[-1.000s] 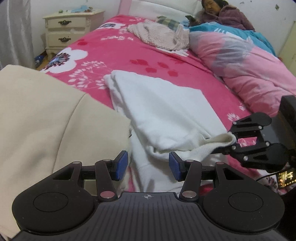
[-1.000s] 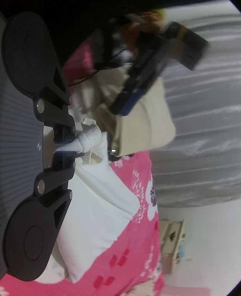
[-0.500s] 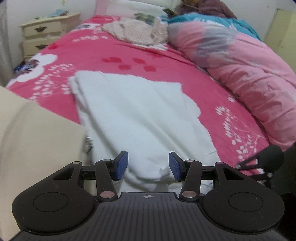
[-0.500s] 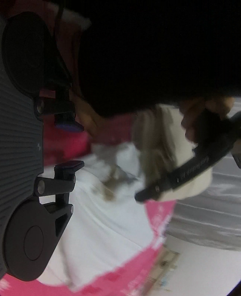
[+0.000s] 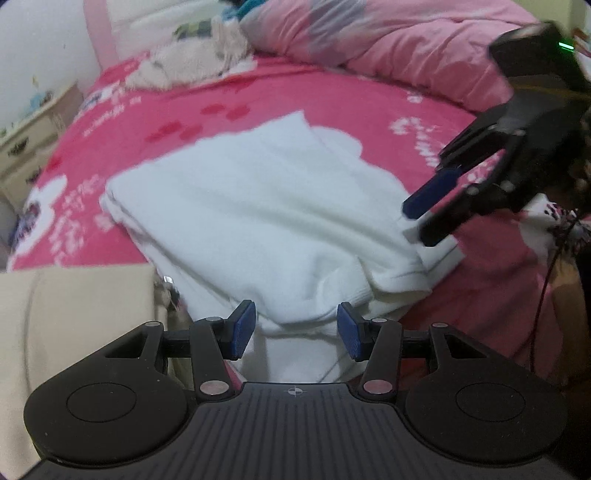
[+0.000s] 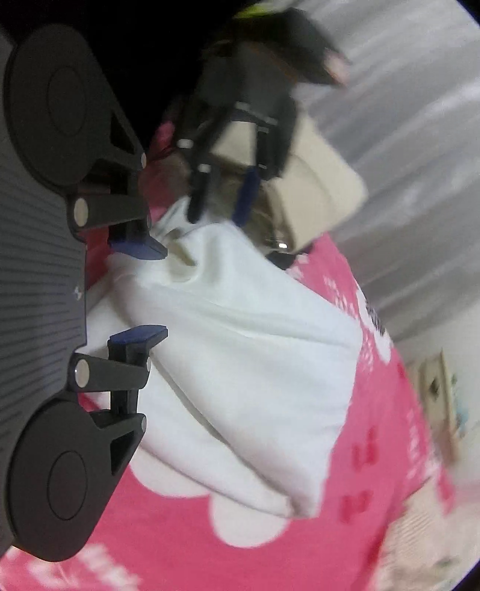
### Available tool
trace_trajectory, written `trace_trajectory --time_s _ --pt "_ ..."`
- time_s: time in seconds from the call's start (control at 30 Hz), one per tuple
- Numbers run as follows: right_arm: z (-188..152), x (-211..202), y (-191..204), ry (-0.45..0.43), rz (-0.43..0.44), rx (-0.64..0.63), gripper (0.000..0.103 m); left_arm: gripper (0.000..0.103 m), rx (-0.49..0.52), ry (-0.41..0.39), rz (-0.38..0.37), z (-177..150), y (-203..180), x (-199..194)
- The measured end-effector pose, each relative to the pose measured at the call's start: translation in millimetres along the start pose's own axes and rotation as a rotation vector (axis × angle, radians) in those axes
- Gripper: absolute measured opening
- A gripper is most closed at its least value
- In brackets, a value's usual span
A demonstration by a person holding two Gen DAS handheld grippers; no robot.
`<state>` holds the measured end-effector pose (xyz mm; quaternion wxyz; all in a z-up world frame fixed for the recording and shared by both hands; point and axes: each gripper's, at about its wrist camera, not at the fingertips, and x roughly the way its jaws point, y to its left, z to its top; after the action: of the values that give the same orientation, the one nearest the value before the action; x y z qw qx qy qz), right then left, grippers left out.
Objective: Fold clothes
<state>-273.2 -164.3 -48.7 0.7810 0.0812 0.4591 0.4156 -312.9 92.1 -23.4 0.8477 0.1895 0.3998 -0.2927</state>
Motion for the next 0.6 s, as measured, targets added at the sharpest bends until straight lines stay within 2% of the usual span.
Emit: trace_trajectory --time_s 0.03,0.07,0.17,0.27,0.37,0.43,0.47,0.5,0.53,0.6 --pt "0.9 2.6 -7.6 0.009 0.009 0.082 0.048 0.049 0.019 -0.022 -0.005 0.9 -2.8 -0.9" --pt "1.8 5.3 -15.3 0.019 0.018 0.165 0.057 0.049 0.037 -0.044 -0.01 1.8 -5.5 -1.8" --pt "2.9 12.1 -37.9 0.047 0.06 0.401 0.058 0.049 0.112 -0.079 -0.052 3.4 -14.2 2.7" --pt "6.8 14.9 -45.3 0.053 0.073 0.496 0.058 0.049 0.214 -0.026 -0.053 -0.4 -21.6 22.6" --pt "10.2 30.5 -43.8 0.084 0.049 0.497 0.056 0.044 0.285 0.018 -0.019 -9.0 -25.8 37.1" --pt "10.6 42.0 -42.4 0.114 0.018 0.478 0.046 0.031 0.259 0.009 -0.019 -11.4 -25.1 34.8" --pt "9.9 45.6 -41.7 0.124 -0.001 0.463 0.028 0.028 0.249 0.003 -0.013 -12.1 -25.3 32.3" --pt "9.3 49.3 -41.0 0.135 -0.019 0.447 0.005 0.019 0.238 -0.002 -0.008 -12.4 -24.9 29.5" --pt "9.5 50.5 -39.9 0.139 -0.03 0.431 0.002 0.014 0.227 -0.006 -0.004 -12.4 -23.7 26.3" --pt "13.6 41.5 -35.2 0.117 -0.019 0.392 0.002 0.012 0.198 -0.017 -0.006 -11.2 -18.8 18.4"
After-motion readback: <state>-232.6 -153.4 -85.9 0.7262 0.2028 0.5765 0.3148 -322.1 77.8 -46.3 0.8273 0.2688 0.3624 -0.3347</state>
